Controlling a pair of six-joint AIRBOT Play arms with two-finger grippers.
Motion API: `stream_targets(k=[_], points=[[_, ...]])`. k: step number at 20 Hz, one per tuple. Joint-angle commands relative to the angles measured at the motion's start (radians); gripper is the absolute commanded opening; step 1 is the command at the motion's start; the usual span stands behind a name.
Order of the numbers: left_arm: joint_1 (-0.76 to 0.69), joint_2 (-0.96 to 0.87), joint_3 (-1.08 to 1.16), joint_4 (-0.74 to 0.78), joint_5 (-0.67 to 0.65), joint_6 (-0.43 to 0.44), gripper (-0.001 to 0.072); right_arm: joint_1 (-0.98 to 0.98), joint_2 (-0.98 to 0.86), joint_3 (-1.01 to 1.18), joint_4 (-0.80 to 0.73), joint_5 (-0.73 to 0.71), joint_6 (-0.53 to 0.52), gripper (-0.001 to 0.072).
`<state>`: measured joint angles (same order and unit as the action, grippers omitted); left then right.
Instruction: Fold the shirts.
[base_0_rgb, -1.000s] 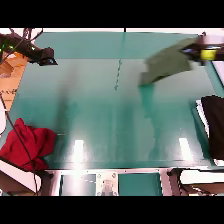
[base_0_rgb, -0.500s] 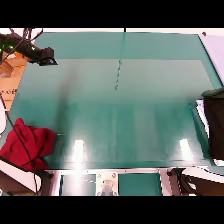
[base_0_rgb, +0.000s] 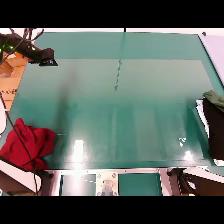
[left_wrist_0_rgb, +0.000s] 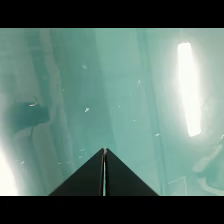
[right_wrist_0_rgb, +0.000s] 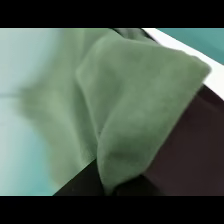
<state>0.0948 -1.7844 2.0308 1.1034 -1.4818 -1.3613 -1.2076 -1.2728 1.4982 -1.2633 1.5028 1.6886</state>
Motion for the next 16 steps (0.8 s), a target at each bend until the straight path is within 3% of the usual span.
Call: stream_targets(k=[1, 6, 7, 8, 9, 11, 12, 13, 14, 16], points=[[0.0, 0.001, 0.0, 0.0, -0.015, 0.0, 0.0021, -0.005, 0.002, -0.092, -0.304, 0.094, 0.056, 0.0011], [0.0, 0.001, 0.0, 0.0, -0.015, 0.0, 0.0021, -0.005, -0.003, -0.261, -0.43, 0.076, 0.07, 0.0014], [0.0, 0.001, 0.0, 0.0, -0.015, 0.0, 0.0021, -0.005, -0.003, -0.296, -0.431, 0.054, 0.07, 0.0152], [0.0, 0.001, 0.0, -0.001, -0.015, 0.0, 0.0022, -0.005, -0.003, -0.318, -0.431, 0.031, 0.07, 0.0512], [0.0, 0.001, 0.0, -0.004, -0.014, 0.0, 0.0022, -0.005, -0.003, -0.321, -0.431, 0.025, 0.069, 0.0646], [0.0, 0.001, 0.0, -0.014, -0.015, 0.0, 0.0021, -0.002, -0.003, -0.28, -0.402, 0.024, 0.069, 0.0644], [0.0, 0.001, 0.0, -0.023, -0.014, 0.0, 0.0021, 0.007, -0.003, -0.238, -0.368, 0.025, 0.069, 0.0597], [0.0, 0.002, 0.004, -0.029, -0.011, -0.003, 0.002, 0.028, -0.003, -0.189, -0.319, 0.024, 0.07, 0.0414], [0.0, 0.011, 0.007, -0.029, -0.003, -0.021, 0.002, 0.058, -0.003, -0.146, -0.267, 0.023, 0.069, 0.0162], [0.0, 0.056, 0.006, -0.029, 0.025, -0.029, 0.0019, 0.158, -0.003, -0.068, -0.161, -0.007, 0.063, 0.0014]])
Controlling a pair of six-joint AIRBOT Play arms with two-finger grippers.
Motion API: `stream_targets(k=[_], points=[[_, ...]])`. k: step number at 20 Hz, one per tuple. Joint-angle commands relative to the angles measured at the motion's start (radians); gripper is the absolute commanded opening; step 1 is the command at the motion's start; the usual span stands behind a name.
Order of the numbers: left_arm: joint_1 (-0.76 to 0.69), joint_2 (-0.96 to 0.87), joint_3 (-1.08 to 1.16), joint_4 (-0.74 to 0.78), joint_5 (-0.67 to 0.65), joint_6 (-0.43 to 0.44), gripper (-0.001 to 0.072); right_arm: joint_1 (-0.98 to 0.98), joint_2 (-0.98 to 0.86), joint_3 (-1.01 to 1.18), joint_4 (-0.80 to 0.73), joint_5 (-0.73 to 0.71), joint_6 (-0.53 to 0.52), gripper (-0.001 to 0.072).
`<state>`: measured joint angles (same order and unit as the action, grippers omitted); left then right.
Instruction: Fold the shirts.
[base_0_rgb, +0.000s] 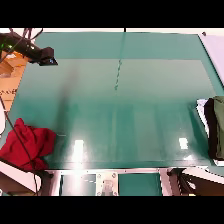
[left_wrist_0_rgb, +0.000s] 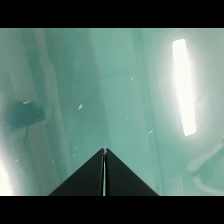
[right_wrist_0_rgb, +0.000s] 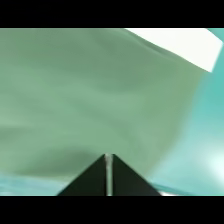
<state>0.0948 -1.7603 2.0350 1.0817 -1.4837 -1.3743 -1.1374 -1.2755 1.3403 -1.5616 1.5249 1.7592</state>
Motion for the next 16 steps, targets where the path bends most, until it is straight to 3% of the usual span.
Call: stream_targets(k=[1, 6, 13, 16], points=[[0.0, 0.064, 0.002, -0.001, 0.029, -0.016, 0.0019, 0.148, 0.0, 0.114, 0.168, -0.045, -0.016, 0.0013], [-0.003, 0.237, -0.138, 0.069, -0.014, -0.048, 0.0019, 0.52, 0.004, 0.09, 0.181, -0.079, -0.043, 0.0011], [-0.002, 0.694, -0.904, 0.083, 0.105, -0.066, 0.0019, 1.027, 0.158, -0.316, 0.227, -0.26, -0.069, 0.001], [-0.002, 0.844, -1.144, 0.091, 0.143, -0.064, 0.0019, 1.14, 0.165, -0.36, 0.238, -0.313, -0.056, 0.001]])
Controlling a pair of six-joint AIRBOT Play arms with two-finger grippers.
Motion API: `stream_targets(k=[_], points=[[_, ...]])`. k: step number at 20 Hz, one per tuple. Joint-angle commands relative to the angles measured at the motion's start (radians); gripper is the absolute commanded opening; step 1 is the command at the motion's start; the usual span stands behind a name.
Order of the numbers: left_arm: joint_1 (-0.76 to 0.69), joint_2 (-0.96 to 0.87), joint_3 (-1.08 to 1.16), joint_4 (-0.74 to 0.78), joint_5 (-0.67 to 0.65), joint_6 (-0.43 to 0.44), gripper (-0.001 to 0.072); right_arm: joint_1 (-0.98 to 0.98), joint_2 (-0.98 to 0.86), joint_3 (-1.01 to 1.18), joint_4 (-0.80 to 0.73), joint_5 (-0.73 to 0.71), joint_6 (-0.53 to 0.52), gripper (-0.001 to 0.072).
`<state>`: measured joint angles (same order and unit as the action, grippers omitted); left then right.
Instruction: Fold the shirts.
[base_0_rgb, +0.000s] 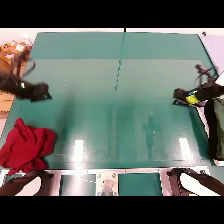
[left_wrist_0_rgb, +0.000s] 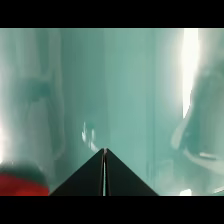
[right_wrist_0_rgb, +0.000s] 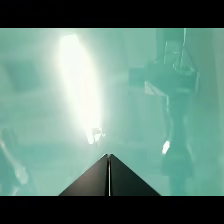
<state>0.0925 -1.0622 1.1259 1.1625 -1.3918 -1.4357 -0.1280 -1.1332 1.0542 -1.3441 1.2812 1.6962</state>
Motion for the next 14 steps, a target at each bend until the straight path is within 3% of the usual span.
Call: stream_targets(k=[1, 14], points=[[0.0, 0.173, -0.276, 0.013, 0.062, 0.007, 0.0019, 0.149, 0.023, -0.073, 0.039, -0.093, 0.006, 0.0011], [0.0, 0.186, -0.314, 0.009, 0.076, 0.023, 0.0021, 0.174, 0.023, -0.074, 0.054, -0.125, 0.005, 0.0012]])
